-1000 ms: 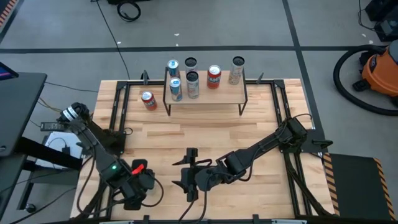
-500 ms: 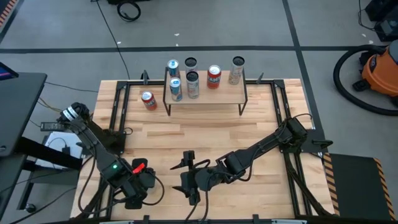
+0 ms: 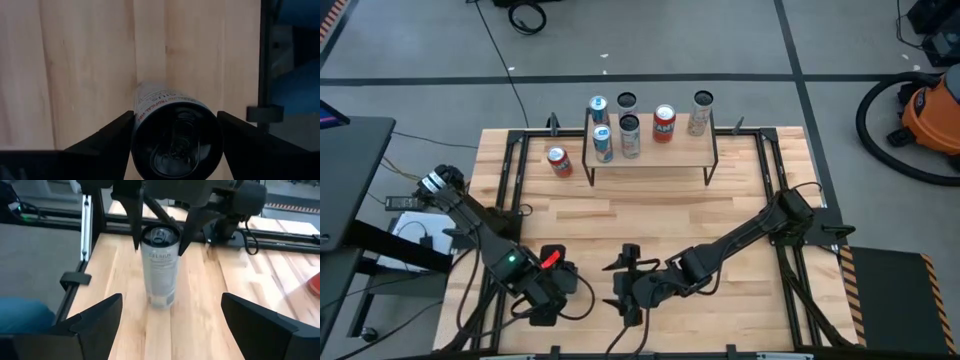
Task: Place canned beverage on shelf
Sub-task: Put the white yellow soda can on the shelf aligned with the other white yellow soda can
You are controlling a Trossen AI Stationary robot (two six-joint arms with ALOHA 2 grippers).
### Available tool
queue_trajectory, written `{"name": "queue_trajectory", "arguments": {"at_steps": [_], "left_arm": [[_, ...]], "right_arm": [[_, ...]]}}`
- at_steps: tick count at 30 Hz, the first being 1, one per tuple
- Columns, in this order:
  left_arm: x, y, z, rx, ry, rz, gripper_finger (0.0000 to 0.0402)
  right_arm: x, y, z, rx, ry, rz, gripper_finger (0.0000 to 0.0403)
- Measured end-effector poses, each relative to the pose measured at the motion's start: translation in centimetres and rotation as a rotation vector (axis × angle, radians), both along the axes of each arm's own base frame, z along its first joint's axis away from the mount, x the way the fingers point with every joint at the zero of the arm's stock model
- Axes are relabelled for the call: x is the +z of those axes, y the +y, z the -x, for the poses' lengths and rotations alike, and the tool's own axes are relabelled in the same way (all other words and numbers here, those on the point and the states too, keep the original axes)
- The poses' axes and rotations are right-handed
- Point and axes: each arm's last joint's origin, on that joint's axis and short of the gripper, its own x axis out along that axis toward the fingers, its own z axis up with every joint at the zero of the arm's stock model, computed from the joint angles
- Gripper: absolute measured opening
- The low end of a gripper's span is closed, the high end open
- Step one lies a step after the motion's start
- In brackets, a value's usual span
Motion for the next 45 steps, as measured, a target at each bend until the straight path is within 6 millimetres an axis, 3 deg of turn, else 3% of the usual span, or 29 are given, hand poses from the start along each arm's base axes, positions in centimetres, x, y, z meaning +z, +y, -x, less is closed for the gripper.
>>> {"name": "queue_trajectory", "arguments": {"at_steps": [9,17,28,36,45], "left_arm": [[0.3,0.3,-0.7,-0.038,-0.035,0.01,0.0259],[0.6,1.3,-2.6,-0.088,-0.131,0.015,0.0259],[0.8,3.4,-4.5,-0.067,-0.179,-0.01,0.0259],[1.1,3.4,-5.0,-0.105,-0.226,-0.004,0.0259],[1.3,3.9,-5.6,-0.086,-0.286,-0.04,0.0259]], "right_arm": [[-3.4,-0.9,-0.4,0.027,-0.145,-0.028,0.0351],[-5.3,-2.5,-0.6,0.039,-0.153,-0.045,0.0351],[-5.5,-2.6,-0.6,0.063,-0.141,-0.009,0.035],[-6.0,-3.9,-0.9,-0.014,-0.097,-0.057,0.035],[-6.0,-4.3,-1.1,0.018,-0.093,-0.09,0.035]]}}
